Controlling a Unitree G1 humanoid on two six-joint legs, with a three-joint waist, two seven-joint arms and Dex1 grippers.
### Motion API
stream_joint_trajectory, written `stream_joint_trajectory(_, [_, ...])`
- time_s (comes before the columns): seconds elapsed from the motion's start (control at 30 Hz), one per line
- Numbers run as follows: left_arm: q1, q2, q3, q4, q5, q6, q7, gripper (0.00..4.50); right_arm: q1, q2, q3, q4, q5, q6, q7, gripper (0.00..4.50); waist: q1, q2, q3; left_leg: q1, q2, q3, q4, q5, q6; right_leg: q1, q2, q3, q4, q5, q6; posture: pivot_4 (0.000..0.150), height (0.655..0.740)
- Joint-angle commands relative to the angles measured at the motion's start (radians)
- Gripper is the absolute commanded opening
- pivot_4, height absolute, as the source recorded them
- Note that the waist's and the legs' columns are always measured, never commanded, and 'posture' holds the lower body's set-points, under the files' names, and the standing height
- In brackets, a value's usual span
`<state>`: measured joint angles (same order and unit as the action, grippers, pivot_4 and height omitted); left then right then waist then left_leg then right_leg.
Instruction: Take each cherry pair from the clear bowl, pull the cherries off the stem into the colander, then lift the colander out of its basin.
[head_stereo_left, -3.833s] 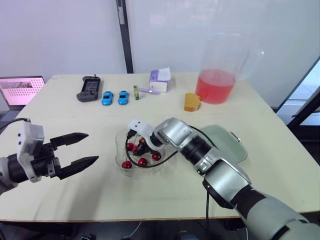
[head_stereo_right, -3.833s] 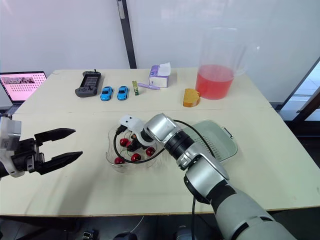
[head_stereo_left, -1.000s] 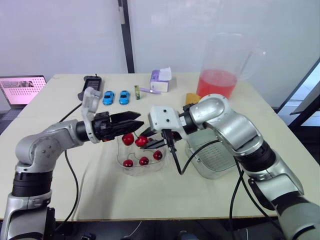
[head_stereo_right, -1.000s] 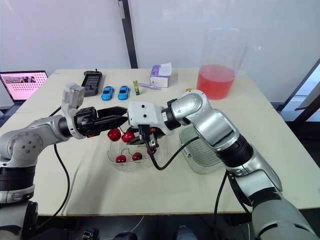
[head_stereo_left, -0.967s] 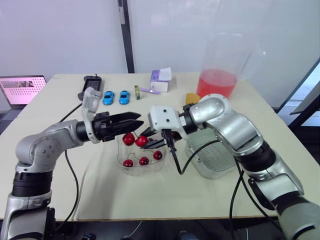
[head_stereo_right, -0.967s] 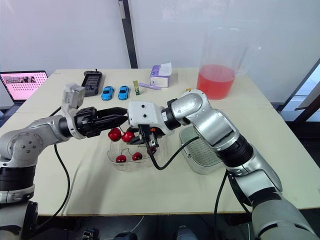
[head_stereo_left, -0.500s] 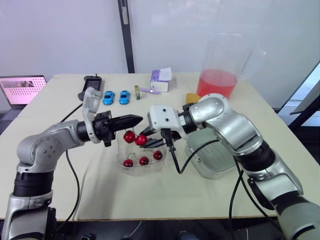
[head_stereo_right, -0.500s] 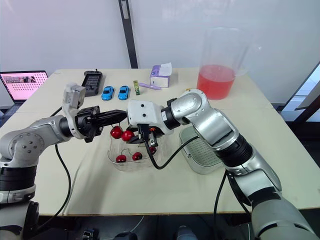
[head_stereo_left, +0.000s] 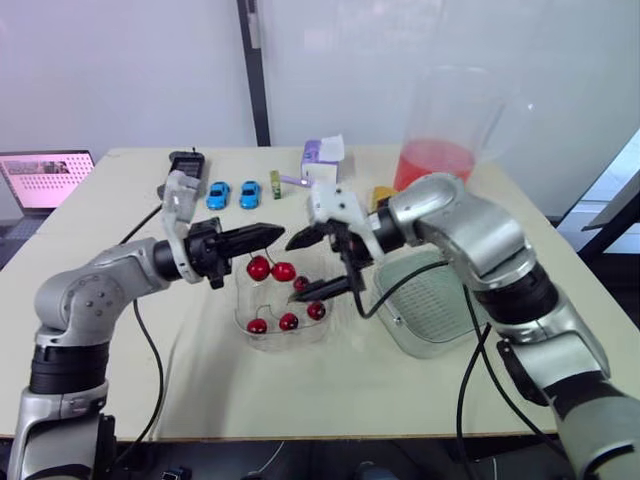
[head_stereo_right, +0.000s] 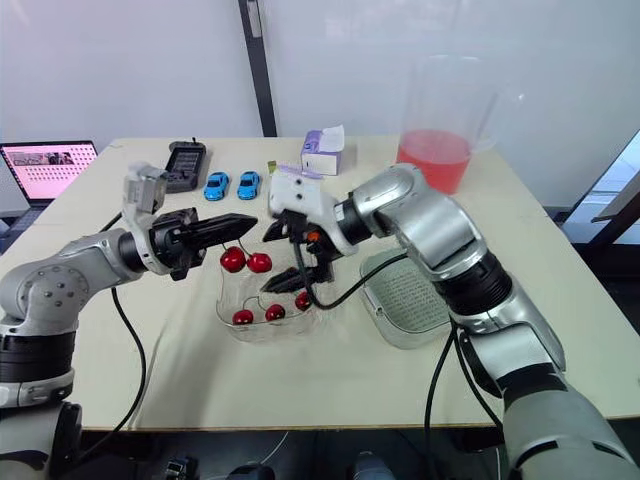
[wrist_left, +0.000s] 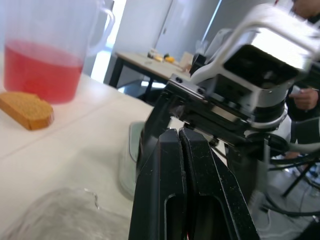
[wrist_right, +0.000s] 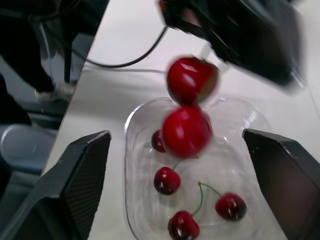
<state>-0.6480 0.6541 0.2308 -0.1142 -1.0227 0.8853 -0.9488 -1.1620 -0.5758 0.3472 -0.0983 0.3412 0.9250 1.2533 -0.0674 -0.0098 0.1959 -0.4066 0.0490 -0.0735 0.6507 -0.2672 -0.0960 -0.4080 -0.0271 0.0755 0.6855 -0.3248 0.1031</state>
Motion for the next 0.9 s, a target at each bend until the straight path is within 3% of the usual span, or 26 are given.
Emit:
stream_joint_trajectory(0.03, [-0.019, 0.001, 0.076, -0.040, -0.065, -0.006, 0.026, 0.00, -0.024, -0.058, -0.104, 0.010, 0.050, 0.048, -0.003, 4.47, 0.000, 0.000, 0.000, 0.000, 0.000, 0.000, 0.000, 0.000, 0.000, 0.000, 0.000, 0.000, 0.000, 0.000, 0.000, 0.150, 0.7400])
stream_joint_trajectory(0.17, [-0.004, 0.015, 0.113, -0.063, -0.108, 0.011, 0.046, 0.00, 0.024, -0.098, -0.249, 0.018, 0.127, 0.167, -0.074, 4.47, -0.001, 0.000, 0.000, 0.000, 0.000, 0.000, 0.000, 0.000, 0.000, 0.000, 0.000, 0.000, 0.000, 0.000, 0.000, 0.150, 0.7400])
stream_joint_trajectory(0.33, [0.008, 0.017, 0.119, -0.067, -0.114, 0.002, 0.058, 0.00, 0.132, -0.094, -0.325, -0.079, 0.203, 0.260, -0.166, 4.47, -0.001, 0.000, 0.000, 0.000, 0.000, 0.000, 0.000, 0.000, 0.000, 0.000, 0.000, 0.000, 0.000, 0.000, 0.000, 0.150, 0.7400])
stream_joint_trajectory(0.6, [0.002, -0.001, 0.099, -0.056, -0.106, -0.008, 0.057, 0.00, 0.209, -0.002, -0.269, -0.196, 0.244, 0.278, -0.306, 4.47, -0.002, 0.000, 0.000, 0.000, 0.000, 0.000, 0.000, 0.000, 0.000, 0.000, 0.000, 0.000, 0.000, 0.000, 0.000, 0.150, 0.7400])
stream_joint_trajectory(0.9, [-0.005, -0.009, 0.088, -0.045, -0.099, -0.019, 0.046, 0.00, 0.117, 0.140, -0.203, -0.117, 0.245, 0.225, -0.377, 4.47, -0.003, 0.000, 0.000, 0.000, 0.000, 0.000, -0.001, 0.000, 0.000, 0.000, 0.001, 0.000, 0.000, 0.000, 0.000, 0.150, 0.7400])
